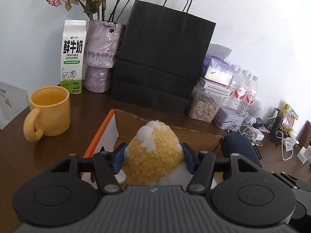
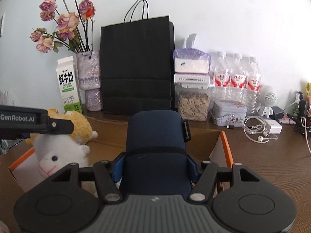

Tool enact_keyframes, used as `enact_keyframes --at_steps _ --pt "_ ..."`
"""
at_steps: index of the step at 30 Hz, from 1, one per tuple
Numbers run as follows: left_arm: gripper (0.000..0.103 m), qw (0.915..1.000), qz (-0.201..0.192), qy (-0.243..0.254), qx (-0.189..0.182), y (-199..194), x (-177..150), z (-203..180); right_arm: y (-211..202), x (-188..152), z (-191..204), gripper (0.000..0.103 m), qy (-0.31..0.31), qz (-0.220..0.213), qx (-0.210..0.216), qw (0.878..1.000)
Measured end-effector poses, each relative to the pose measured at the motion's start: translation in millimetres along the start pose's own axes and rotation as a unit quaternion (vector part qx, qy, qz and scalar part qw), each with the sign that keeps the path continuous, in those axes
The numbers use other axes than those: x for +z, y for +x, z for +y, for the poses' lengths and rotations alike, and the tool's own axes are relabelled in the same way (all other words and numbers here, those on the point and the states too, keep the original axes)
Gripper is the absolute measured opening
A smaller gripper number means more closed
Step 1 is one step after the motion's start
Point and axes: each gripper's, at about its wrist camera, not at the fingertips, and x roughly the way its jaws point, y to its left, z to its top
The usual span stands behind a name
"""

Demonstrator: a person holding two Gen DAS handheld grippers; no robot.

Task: Organize objects
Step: 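Lower the plush toy and glasses case into the box and open both grippers, then move both tools back toward the purple cloth bag and wipes pack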

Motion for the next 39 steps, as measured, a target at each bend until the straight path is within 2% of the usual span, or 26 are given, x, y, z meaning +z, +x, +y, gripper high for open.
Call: enact_keyframes --at_steps 2,4,5,6,7,8,23,39 --pt "0.061 1.0 0.0 0.0 0.004 2 -1 1 4 -2 -2 0.061 0.002 0.008 -0.001 1.0" --pt "0.068 1.0 -0.002 -0.004 0.005 2 -2 2 8 -5 -3 0.063 0.001 0.018 -0.002 1.0" --pt "0.073 1.0 -0.004 -0.004 0.006 2 -2 1 9 -5 -3 0.067 0.001 0.023 -0.002 1.0" --pt "0.094 1.0 -0.004 -0.002 0.007 2 -2 0 8 -6 -3 0.072 0.002 0.022 -0.003 1.0" --pt "0.103 0.9999 -0.007 -0.002 0.009 1 -2 0 7 -6 -3 0.093 0.001 0.021 -0.009 1.0" --pt "0.103 0.9998 -0.017 -0.002 0.011 -1 -3 -1 6 -5 -3 0.103 0.001 0.018 -0.016 1.0" --pt "0.103 0.9994 -0.018 0.022 0.018 -11 -3 -10 -7 -3 -1 0.103 -0.004 0.004 -0.013 1.0" --pt "0.103 0.9974 -0.047 0.045 0.031 -85 -16 -9 -79 -14 9 0.103 -0.017 -0.026 -0.018 0.999"
